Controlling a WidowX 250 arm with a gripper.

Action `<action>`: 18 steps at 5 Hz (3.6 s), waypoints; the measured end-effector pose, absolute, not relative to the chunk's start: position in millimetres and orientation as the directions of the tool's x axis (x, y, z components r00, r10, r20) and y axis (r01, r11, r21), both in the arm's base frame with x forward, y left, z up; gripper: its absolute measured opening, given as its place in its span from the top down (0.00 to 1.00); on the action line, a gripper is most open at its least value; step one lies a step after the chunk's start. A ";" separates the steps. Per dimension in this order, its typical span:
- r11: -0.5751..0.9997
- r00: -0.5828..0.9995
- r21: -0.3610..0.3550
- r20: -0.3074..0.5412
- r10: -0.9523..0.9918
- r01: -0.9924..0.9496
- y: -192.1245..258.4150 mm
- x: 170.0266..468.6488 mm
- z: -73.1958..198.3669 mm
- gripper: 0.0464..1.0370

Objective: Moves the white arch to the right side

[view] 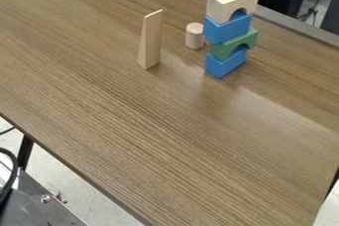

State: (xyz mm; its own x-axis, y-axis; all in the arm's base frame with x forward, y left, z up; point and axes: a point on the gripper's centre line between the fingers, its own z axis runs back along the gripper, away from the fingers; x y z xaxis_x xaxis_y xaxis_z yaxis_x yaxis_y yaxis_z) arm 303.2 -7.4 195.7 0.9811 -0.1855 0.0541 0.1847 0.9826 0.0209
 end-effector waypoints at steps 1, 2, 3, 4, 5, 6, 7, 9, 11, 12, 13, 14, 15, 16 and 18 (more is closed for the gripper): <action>0.983 0.982 0.016 0.021 -0.186 0.185 -6.9 303.2 186.0 0.04; 0.975 0.974 0.017 0.025 -0.223 0.223 -5.7 309.8 186.7 0.04; 0.967 0.967 0.020 0.031 -0.253 0.252 -3.0 320.0 188.0 0.04; 0.965 0.964 0.027 0.055 -0.262 0.261 -1.1 331.2 190.1 0.04; 0.968 0.965 0.035 0.073 -0.251 0.249 4.5 339.0 185.7 0.04; 0.969 0.966 0.057 0.093 -0.243 0.238 7.7 342.9 186.2 0.04; 0.969 0.964 0.060 0.103 -0.245 0.240 7.7 344.6 186.3 0.04; 0.966 0.967 0.082 0.043 -0.249 0.245 7.8 350.6 164.4 0.04; 0.963 0.966 0.082 -0.003 -0.257 0.256 8.2 363.6 143.4 0.04; 0.965 0.966 0.048 -0.004 -0.260 0.259 3.5 368.6 144.5 0.04; 0.963 0.964 0.040 -0.004 -0.267 0.267 2.3 372.9 142.8 0.04; 0.965 0.965 0.027 0.009 -0.262 0.262 2.7 377.1 144.8 0.04; 0.965 0.965 0.013 -0.023 -0.262 0.262 5.2 380.0 130.4 0.07; 0.965 0.965 0.011 -0.021 -0.263 0.263 6.2 381.8 126.9 0.35; 0.966 0.966 0.009 -0.012 -0.260 0.260 6.6 382.5 126.0 0.48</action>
